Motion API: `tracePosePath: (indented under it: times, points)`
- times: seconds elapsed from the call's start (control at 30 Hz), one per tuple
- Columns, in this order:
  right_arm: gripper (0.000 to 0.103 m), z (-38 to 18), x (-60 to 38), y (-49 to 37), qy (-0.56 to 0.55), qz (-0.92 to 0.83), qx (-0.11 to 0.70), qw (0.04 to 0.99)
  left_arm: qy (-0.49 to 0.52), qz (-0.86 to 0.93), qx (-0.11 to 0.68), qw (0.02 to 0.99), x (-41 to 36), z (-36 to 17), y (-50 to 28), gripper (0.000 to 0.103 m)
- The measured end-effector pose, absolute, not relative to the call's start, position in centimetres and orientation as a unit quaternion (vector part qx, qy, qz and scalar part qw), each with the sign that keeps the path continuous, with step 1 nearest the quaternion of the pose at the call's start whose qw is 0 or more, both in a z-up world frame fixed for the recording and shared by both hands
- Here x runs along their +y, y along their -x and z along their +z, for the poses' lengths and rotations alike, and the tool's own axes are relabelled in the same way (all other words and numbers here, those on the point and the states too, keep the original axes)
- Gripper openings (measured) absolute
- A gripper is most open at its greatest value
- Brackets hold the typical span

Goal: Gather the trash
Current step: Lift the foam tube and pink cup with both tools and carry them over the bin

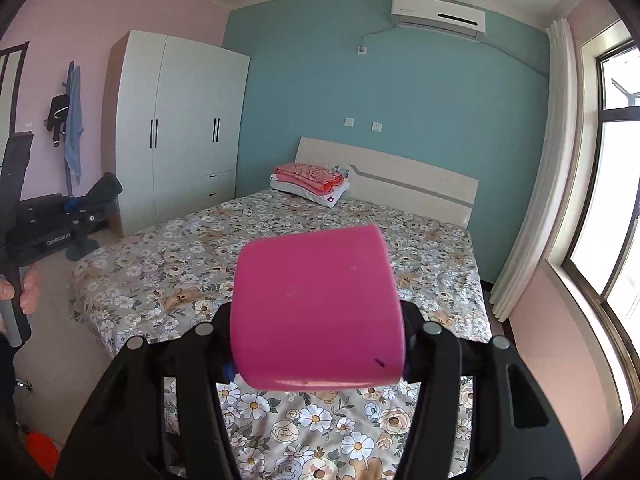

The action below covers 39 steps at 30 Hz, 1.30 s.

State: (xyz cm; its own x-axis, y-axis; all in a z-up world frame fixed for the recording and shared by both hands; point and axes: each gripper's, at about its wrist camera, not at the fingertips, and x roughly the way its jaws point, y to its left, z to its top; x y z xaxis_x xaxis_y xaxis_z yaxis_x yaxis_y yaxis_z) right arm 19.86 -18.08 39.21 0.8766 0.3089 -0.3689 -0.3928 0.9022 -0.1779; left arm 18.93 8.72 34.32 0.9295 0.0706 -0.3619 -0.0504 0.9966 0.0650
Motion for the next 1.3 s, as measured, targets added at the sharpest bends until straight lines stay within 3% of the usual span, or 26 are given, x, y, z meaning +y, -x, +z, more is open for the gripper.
tracePosePath:
  times: [0.23,0.6,1.3]
  points:
    - [0.056,35.3,-17.9,-13.4,0.152,0.215,0.178,0.948,-0.040,0.006,0.197,0.980,10.4,30.7,-13.9,0.033]
    - [0.056,24.3,-18.0,-8.1,0.156,0.260,0.236,0.923,-0.059,-0.023,0.237,0.970,12.4,21.8,-8.9,0.033]
    - [0.056,2.6,-17.6,-10.5,0.111,0.275,0.423,0.856,-0.038,-0.130,0.466,0.874,9.0,-3.1,-12.0,0.033]
